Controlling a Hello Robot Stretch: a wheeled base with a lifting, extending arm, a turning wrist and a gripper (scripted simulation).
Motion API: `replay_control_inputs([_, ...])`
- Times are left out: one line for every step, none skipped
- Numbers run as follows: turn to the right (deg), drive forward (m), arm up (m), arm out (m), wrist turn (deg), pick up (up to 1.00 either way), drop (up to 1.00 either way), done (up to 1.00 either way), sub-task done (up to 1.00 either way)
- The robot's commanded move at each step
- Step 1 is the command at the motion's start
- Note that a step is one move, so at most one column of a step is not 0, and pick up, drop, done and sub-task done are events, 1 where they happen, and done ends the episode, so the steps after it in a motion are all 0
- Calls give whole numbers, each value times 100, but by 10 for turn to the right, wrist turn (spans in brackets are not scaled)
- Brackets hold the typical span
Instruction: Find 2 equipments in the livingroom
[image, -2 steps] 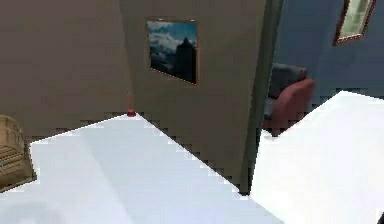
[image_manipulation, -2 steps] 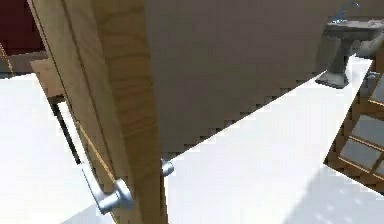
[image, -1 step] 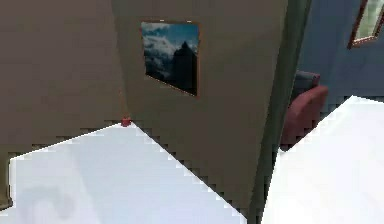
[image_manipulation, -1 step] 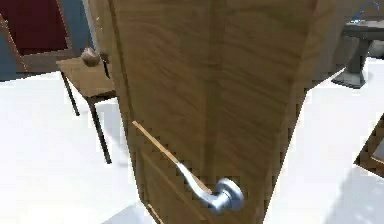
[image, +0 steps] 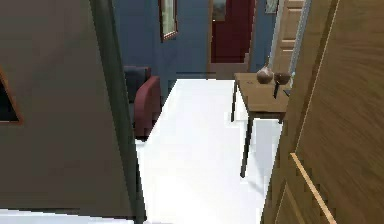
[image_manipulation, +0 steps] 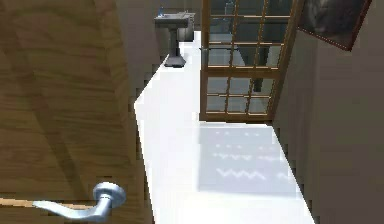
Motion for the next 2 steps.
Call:
replay_control_inputs([30,0,0,0,0,0,0,0,0])
replay_control_inputs([0,50,0,0,0,0,0,0,0])
